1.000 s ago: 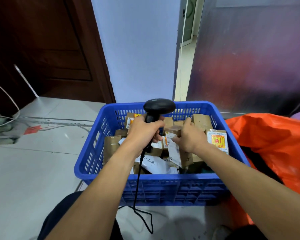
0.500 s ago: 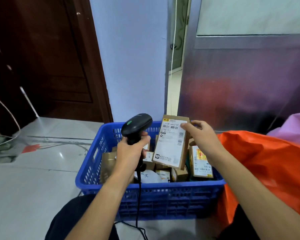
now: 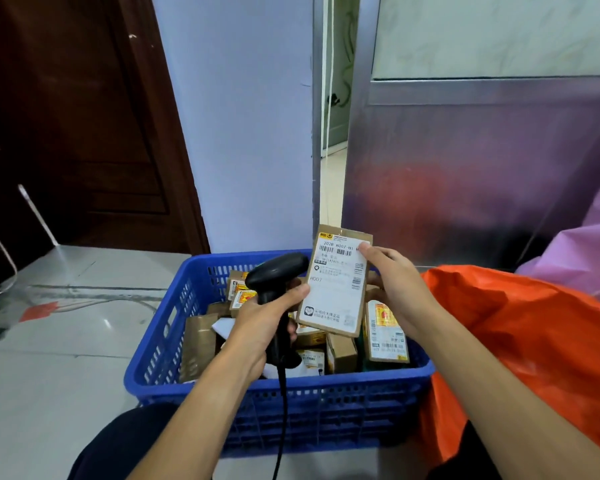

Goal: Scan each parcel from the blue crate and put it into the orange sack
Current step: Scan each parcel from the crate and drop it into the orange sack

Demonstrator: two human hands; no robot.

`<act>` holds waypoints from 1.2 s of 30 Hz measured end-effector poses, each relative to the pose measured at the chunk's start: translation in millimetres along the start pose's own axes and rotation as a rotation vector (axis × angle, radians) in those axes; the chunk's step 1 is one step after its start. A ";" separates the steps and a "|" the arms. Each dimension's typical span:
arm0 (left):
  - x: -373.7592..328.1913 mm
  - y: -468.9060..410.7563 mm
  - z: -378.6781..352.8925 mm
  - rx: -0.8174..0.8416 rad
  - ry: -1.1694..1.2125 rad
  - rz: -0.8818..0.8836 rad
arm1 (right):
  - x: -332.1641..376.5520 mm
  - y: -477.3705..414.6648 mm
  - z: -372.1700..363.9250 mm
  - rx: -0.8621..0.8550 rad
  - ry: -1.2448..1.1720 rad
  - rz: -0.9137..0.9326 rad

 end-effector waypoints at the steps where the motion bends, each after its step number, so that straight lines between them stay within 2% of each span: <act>1: 1.2 -2.0 -1.2 0.005 0.007 -0.001 | -0.9 -0.3 1.1 0.006 -0.002 -0.005; 3: 3.0 -4.5 -5.9 0.008 0.038 -0.020 | -3.0 0.2 3.7 0.040 0.009 -0.018; 7: 1.1 -7.3 -15.0 -0.017 0.098 -0.112 | -10.6 5.2 -3.9 0.227 0.028 -0.088; 9: 0.2 -8.3 -16.1 -0.019 0.080 -0.127 | -16.0 7.5 -8.7 0.248 0.006 -0.092; 19: 1.0 -4.6 -13.5 -0.059 0.033 -0.114 | -3.5 -0.8 9.1 0.155 0.098 -0.061; 23: -5.2 4.0 -12.4 -0.004 0.111 -0.157 | 0.7 -7.9 32.9 -0.003 0.421 -0.009; 28: -3.2 8.6 -7.0 0.018 0.108 -0.139 | -5.9 -9.4 46.6 -0.078 0.684 0.008; 36: -4.2 9.2 -4.4 0.068 0.052 -0.138 | -5.0 -4.3 46.1 -0.120 0.792 0.036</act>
Point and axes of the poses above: each hand's wrist, its own y-axis away from the middle knuckle, its own z-axis out of the back of the hand, x = y × z, the point moved 1 cm from there along -y, towards the middle knuckle, and after that the axes turned 11 degrees about x, right-handed, at the moved point
